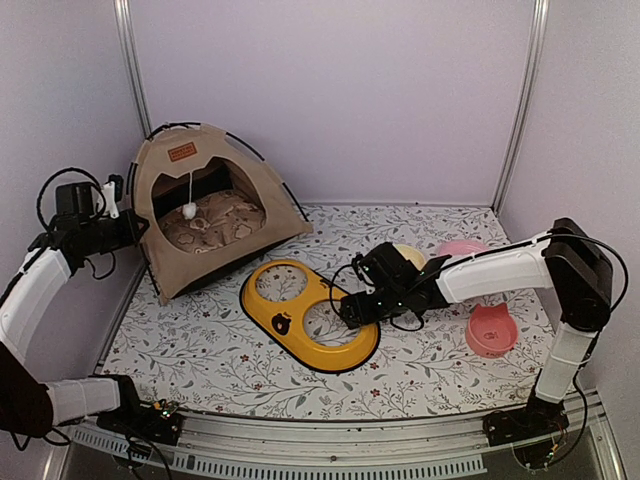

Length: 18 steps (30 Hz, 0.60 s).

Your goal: Set up the pet tent

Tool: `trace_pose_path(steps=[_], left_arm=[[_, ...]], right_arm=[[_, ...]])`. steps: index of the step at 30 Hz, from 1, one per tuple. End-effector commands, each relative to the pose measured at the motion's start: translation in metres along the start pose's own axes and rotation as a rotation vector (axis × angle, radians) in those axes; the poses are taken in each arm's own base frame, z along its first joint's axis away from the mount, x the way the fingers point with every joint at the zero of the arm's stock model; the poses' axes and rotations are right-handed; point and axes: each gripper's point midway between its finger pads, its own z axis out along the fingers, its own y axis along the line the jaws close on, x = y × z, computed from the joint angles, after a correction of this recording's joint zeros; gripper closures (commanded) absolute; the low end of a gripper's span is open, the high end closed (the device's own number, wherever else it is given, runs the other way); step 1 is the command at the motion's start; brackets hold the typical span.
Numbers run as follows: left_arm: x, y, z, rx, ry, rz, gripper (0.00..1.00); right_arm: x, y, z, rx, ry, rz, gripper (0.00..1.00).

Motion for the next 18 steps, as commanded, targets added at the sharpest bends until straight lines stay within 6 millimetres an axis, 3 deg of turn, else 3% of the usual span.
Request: trace_pose_path(steps=[1,11,16,18], left_arm=[[-0.026,-0.017,-0.01,0.081,-0.112,0.037,0.97],[-0.004,-0.099,0.008,0.372,-0.029,0.181,0.99],[0.017,-0.141,0.017,0.487,0.04,0.244,1.0],[0.026,-0.147,0.019,0.502,0.068,0.254,1.0]], right_arm=[[0.026,-0.021,0.005,0.092,0.057,0.032,0.04],[0.08,-0.076,-0.041,0.197,0.106,0.157,0.01],[0.088,-0.092,-0.071,0.198,0.058,0.276,0.0],[0.086,-0.095,-0.081,0.185,0.023,0.318,0.0]])
